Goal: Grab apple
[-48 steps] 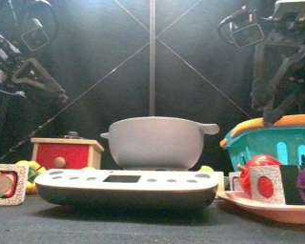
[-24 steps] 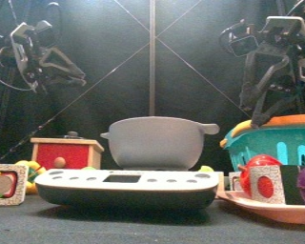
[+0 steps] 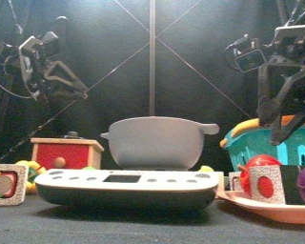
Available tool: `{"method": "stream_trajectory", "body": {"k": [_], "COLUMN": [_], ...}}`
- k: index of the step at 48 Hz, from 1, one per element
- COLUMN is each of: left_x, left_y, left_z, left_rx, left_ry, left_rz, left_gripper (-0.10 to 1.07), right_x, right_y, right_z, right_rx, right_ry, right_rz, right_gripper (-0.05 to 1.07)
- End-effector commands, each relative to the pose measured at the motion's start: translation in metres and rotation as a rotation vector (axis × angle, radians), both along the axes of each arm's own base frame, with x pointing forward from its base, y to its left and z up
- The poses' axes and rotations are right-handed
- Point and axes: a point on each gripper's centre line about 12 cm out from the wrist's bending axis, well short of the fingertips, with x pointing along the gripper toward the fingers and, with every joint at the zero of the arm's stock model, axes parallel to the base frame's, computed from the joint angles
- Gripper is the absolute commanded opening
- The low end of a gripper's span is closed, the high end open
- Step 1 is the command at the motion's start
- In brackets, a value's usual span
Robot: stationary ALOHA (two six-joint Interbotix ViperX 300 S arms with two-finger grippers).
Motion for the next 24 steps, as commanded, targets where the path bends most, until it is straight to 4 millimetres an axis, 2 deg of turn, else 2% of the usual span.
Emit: {"method": "stream_trajectory", "body": {"k": [1,15,17,24], "left_x": [0.003,0.0,-0.002,-0.002], "left_y": [0.0,-0.001,-0.001,-0.002], "left_z": [0.005,-0.001,-0.005,-0.006], "left_rx": [0.013,0.011,0.01,0.013], "left_ry": [-0.016,0.001,0.012,0.017], "left_rz": [-0.005,-0.01,-0.01,-0.014], "left_gripper": [0.67,0.67,0.67,0.67], "right_x": [0.006,0.017,0.025,0.032], "right_y": [0.003,0.01,0.015,0.02], "right_z": [0.007,-0.003,-0.008,-0.019], "right_rx": [0.003,-0.017,-0.017,-0.021], "right_ry": [-0.028,-0.02,-0.021,0.004], "right_rz": [0.019,0.064,0.092,0.102], "right_gripper": [0.99,0.99,0.99,0.99]}}
